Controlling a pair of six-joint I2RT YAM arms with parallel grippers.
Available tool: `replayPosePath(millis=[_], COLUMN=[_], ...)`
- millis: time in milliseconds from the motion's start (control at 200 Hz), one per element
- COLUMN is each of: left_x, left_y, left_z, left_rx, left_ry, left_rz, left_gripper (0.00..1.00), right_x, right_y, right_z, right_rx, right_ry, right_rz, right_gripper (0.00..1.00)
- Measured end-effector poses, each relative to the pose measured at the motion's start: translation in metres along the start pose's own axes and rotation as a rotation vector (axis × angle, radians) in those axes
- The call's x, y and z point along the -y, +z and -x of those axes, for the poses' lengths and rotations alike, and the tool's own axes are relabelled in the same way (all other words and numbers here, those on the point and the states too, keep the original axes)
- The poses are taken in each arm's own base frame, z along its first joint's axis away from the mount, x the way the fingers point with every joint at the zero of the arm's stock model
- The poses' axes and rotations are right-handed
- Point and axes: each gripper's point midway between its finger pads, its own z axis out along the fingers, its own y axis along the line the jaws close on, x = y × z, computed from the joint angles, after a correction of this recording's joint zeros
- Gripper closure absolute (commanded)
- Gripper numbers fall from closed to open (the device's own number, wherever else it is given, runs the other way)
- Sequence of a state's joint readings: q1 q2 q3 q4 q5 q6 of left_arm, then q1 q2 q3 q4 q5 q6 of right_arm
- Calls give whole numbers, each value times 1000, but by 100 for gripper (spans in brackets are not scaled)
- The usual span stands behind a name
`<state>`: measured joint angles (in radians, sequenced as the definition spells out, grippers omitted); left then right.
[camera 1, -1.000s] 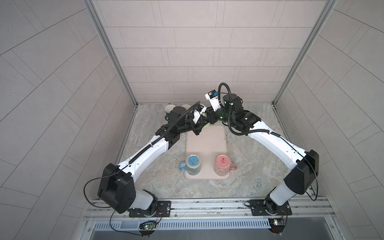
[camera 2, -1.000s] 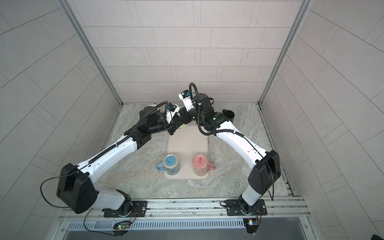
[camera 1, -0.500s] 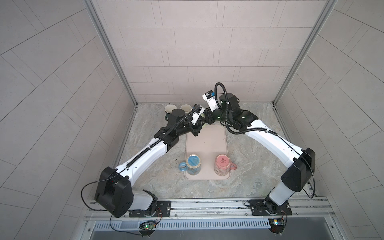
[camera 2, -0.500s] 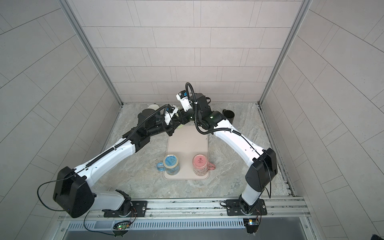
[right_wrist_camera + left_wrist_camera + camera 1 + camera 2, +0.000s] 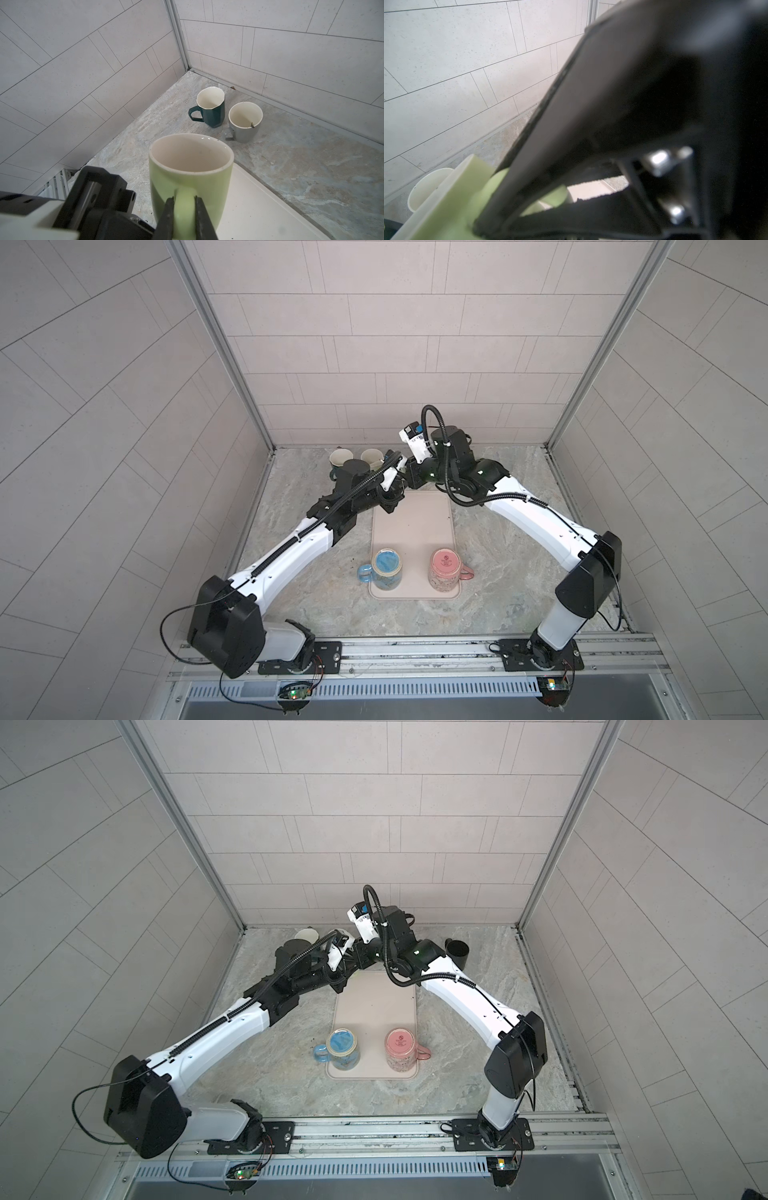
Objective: Turn the mug right side up
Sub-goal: 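Open and withdraw the left gripper while the right gripper holds the lime green mug upright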
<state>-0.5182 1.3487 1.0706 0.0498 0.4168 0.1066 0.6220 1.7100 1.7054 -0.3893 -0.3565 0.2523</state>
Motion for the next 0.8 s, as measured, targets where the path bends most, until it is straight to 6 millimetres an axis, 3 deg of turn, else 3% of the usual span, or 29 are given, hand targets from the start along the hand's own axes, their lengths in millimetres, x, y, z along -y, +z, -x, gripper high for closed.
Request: replayPosePath(millis=[375, 670, 796], left_x=[-4, -5, -2], left_y=[-1, -1, -13], left_z=[0, -3, 15], left_rx=[-4, -16, 38], left_ry=[10, 21, 50], left_rz=[27, 42, 42], left_gripper=[100, 82, 76], right_x=[0, 1, 26], right_y=[2, 4, 6], right_z=[1, 1, -11], right_rx=[15, 24, -2], right_ry=[12, 27, 46], right_rz=[0, 0, -88], right_gripper=[100, 100, 100])
